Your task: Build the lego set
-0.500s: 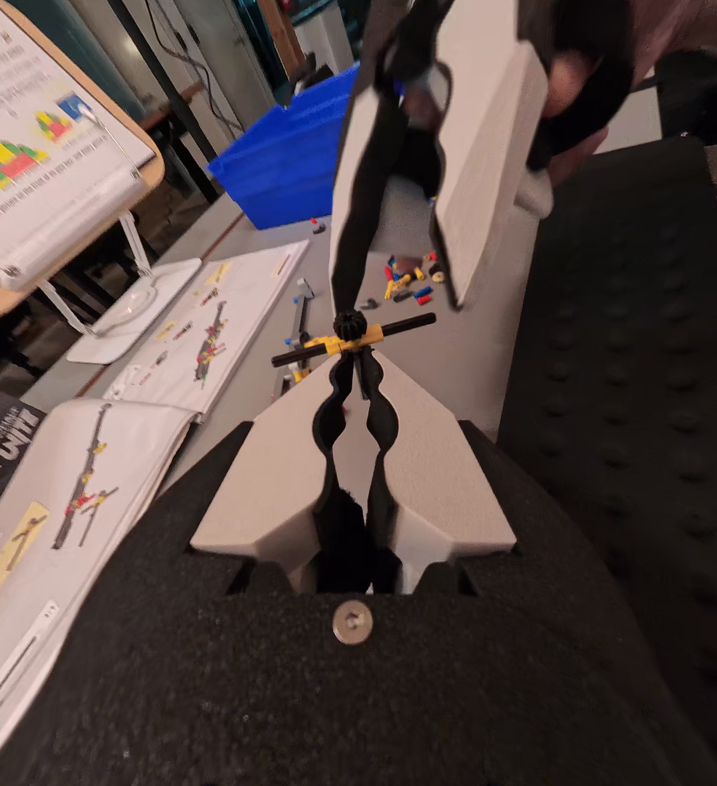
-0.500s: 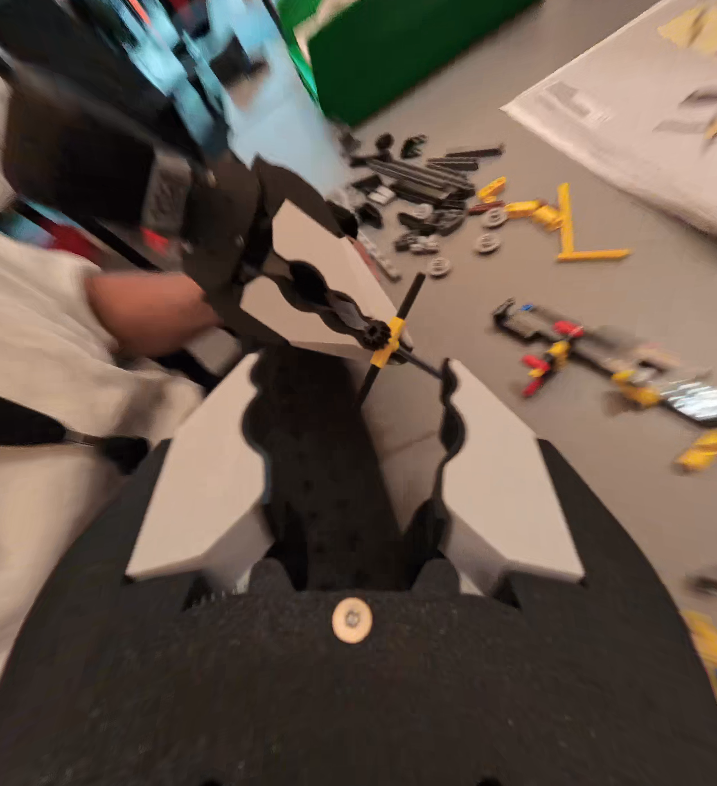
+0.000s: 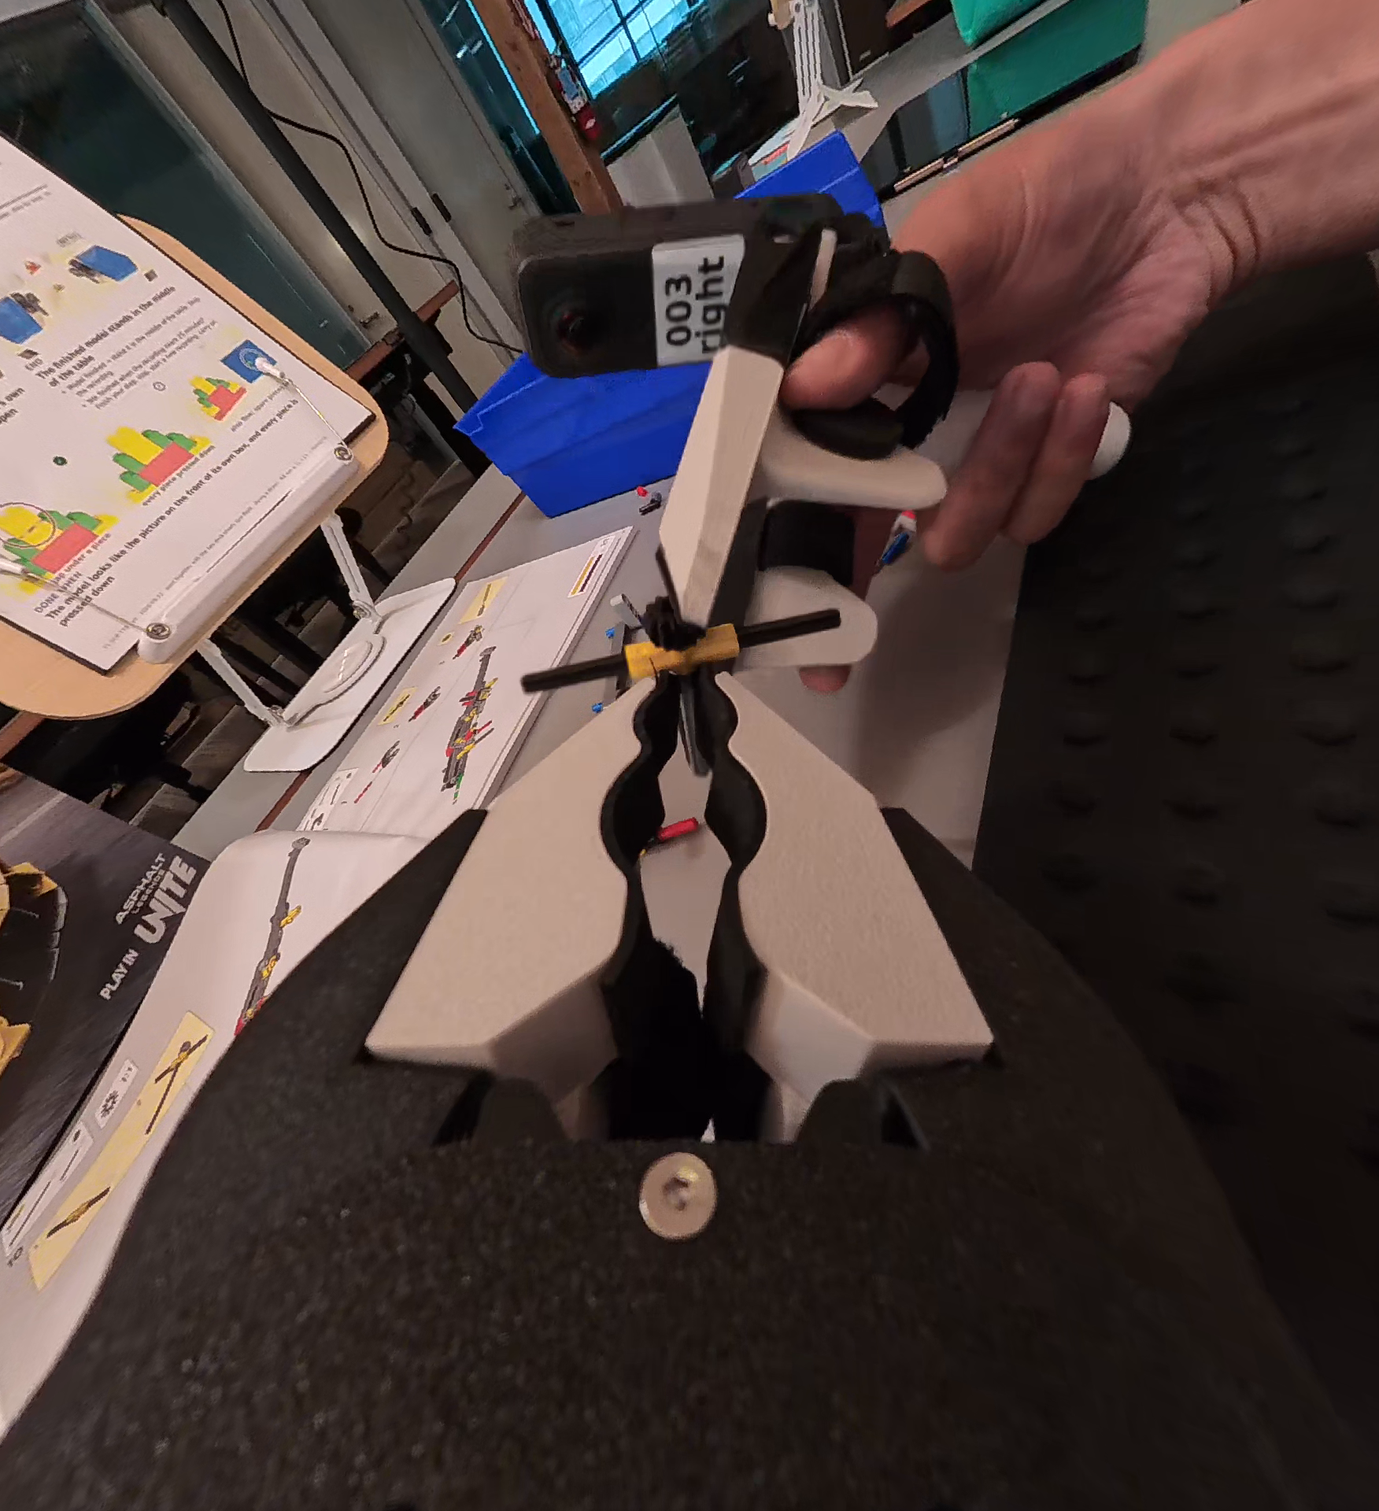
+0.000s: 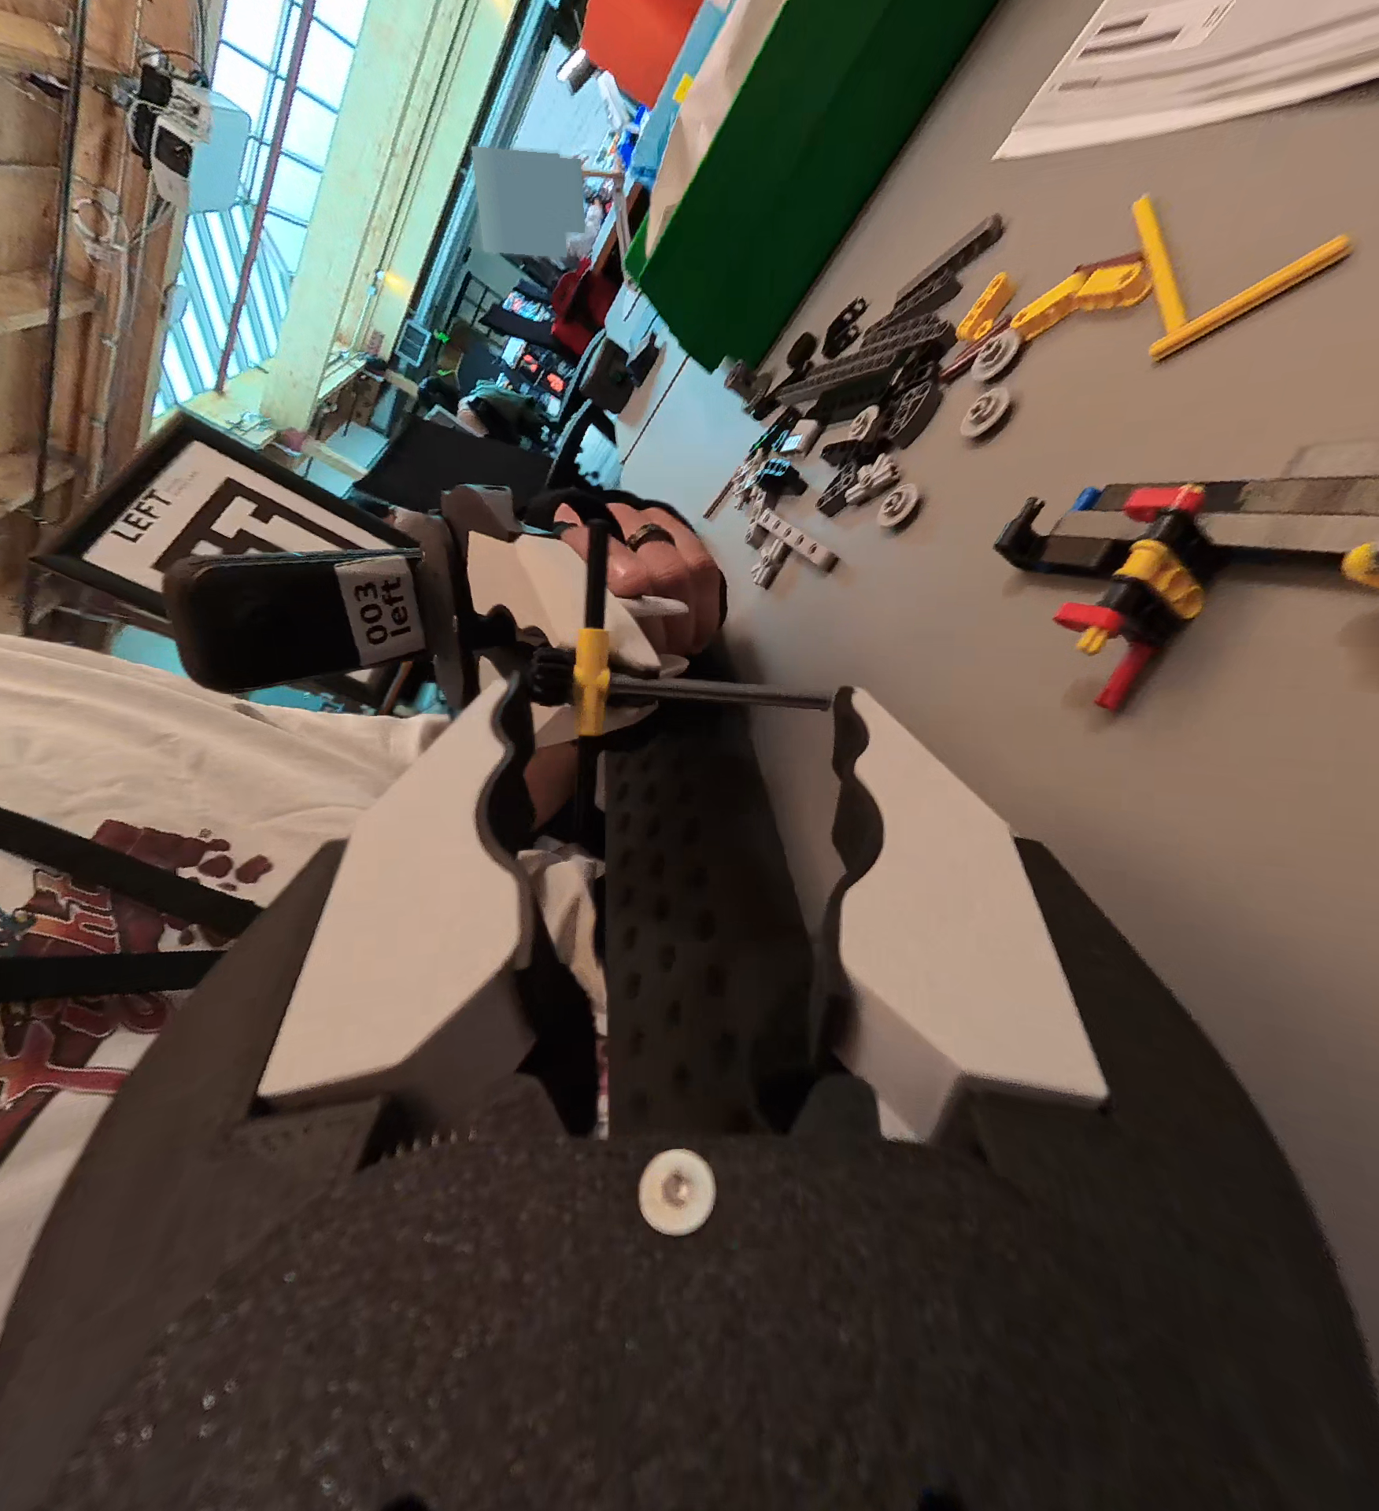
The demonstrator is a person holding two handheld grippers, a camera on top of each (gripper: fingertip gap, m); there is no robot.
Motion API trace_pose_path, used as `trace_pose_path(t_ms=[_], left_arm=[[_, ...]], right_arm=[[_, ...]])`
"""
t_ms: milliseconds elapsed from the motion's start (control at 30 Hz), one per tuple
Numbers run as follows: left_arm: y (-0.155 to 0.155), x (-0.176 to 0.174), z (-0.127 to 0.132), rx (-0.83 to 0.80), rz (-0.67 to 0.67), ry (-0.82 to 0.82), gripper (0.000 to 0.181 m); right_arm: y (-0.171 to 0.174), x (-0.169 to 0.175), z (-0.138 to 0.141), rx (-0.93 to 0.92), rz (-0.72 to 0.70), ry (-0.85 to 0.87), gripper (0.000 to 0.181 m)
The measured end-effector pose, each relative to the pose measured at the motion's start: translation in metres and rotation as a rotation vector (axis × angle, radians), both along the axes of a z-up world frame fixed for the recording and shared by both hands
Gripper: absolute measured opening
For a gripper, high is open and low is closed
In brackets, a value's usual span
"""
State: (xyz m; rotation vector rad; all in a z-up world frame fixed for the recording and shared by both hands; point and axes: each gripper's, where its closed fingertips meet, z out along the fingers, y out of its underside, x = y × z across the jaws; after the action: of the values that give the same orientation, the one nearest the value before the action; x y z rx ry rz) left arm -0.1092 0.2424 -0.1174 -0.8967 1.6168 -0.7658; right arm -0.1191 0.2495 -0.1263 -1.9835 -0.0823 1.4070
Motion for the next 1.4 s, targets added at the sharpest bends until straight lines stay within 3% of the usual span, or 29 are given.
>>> trace_pose_path(t_ms=[167, 367, 600, 800, 1267, 1400], left_arm=[[-0.002, 0.0, -0.001, -0.006, -0.009, 0.008, 0.002], [-0.001, 0.001, -0.005, 0.013, -0.001, 0.025, 0.002], [-0.003, 0.001, -0.007, 0.016, -0.012, 0.033, 0.002], [-0.007, 0.001, -0.008, 0.033, -0.023, 0.039, 0.002], [-0.004, -0.003, 0.004, 0.198, 0.056, -0.034, 0.001], [-0.001, 0.0, -0.003, 0.095, 0.027, 0.006, 0.001]], right_arm=[[-0.006, 0.003, 0.002, 0.025, 0.022, -0.04, 0.064], [-0.007, -0.001, 0.006, 0.008, 0.028, 0.054, 0.059], [-0.008, -0.002, 0.008, 0.037, 0.019, -0.037, 0.04], [-0.011, -0.008, 0.014, 0.048, 0.068, 0.119, 0.029], [-0.01, -0.012, 0.023, 0.086, 0.087, 0.241, 0.025], [-0.005, -0.007, 0.016, 0.106, 0.05, 0.127, 0.027]])
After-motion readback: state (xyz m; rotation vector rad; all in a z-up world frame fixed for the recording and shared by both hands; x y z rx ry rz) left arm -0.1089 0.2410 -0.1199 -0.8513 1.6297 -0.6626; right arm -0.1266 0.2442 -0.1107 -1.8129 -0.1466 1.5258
